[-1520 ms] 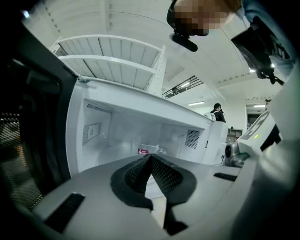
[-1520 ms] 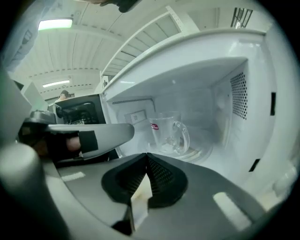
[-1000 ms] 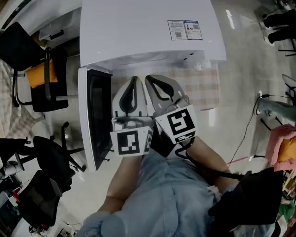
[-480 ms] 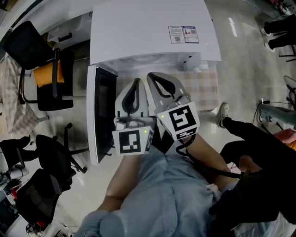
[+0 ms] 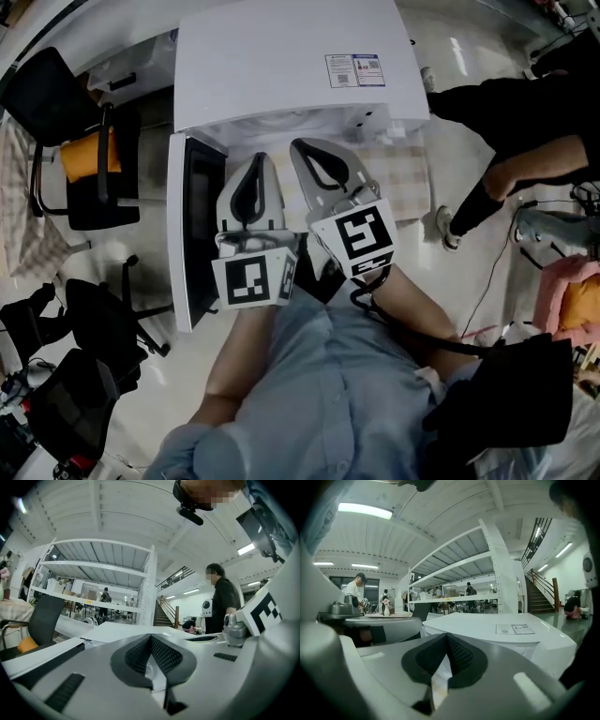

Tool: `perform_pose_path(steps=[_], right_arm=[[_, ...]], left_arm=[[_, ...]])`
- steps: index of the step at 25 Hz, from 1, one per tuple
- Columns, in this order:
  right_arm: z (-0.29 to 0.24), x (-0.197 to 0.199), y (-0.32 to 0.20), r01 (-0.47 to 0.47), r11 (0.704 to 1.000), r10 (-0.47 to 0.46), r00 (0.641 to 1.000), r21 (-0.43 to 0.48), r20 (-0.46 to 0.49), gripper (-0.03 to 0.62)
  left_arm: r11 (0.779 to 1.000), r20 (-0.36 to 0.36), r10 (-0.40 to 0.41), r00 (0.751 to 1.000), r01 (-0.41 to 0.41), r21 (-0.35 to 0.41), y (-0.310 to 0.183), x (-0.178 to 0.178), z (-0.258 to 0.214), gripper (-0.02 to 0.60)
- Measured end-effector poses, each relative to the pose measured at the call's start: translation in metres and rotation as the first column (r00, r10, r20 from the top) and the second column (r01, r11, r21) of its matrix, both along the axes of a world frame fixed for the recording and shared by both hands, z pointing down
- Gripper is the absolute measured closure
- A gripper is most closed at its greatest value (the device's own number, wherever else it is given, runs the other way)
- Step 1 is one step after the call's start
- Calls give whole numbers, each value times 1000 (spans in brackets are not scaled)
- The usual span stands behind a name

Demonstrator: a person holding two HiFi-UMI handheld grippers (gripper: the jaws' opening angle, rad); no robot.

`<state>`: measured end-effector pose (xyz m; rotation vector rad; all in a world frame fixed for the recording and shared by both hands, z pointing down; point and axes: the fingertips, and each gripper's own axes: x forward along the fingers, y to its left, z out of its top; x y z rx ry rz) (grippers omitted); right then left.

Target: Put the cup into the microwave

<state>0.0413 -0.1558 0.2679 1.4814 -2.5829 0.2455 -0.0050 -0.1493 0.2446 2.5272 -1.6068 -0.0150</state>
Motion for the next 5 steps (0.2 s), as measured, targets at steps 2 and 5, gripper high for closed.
perform_pose_path(steps=[2,5], right_arm=[[-3,1,0,-3,1000,3,1000,7,-2,592],[-6,1,2,-4,1000,4,1000,11,-4,592]], left_arm=[[1000,-2,-3,1000,3,-1,0,-1,-1,574],[1000,-3,-8,1000,8,-10,2,-3,0,574]])
